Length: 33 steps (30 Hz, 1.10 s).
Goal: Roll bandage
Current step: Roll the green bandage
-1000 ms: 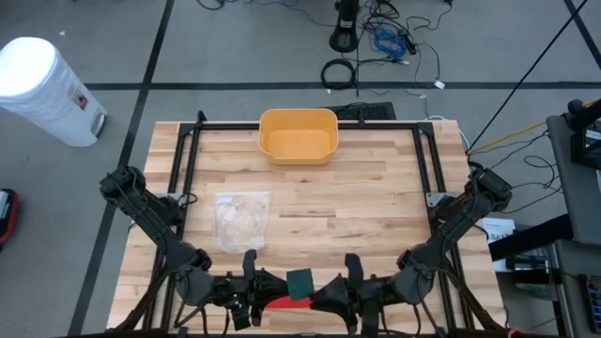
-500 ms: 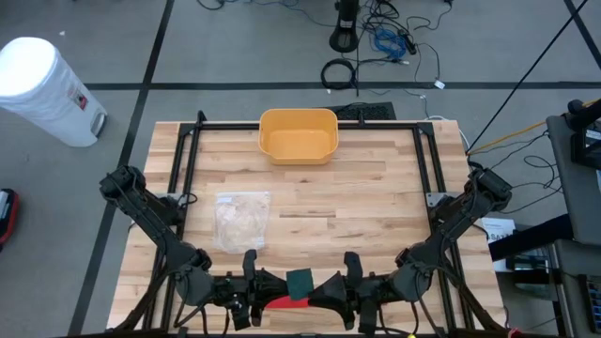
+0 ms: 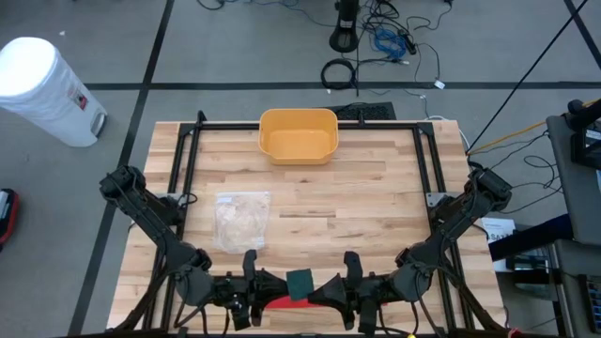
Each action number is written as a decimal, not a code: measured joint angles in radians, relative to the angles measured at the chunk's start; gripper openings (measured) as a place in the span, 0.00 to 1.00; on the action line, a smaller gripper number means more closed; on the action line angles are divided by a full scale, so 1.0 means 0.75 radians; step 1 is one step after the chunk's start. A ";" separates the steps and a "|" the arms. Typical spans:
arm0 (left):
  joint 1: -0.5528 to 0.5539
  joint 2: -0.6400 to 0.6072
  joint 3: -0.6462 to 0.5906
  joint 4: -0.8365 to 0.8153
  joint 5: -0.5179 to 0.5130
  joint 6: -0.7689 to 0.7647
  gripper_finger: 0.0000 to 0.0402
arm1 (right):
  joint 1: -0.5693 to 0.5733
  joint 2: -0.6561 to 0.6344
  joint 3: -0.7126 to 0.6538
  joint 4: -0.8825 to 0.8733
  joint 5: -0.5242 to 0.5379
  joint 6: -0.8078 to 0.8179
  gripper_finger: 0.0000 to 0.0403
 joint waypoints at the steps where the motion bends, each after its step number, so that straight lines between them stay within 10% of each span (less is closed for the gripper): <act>1: 0.000 0.000 0.000 0.000 -0.016 0.013 0.06 | 0.004 0.000 0.000 0.002 0.001 0.004 0.00; 23: -0.003 -0.001 0.000 0.000 -0.153 0.165 0.06 | -0.029 -0.002 0.001 -0.034 -0.002 0.213 0.00; 33: -0.001 -0.001 0.000 -0.001 -0.204 0.166 0.06 | 0.026 -0.002 0.001 -0.048 0.065 -0.034 0.08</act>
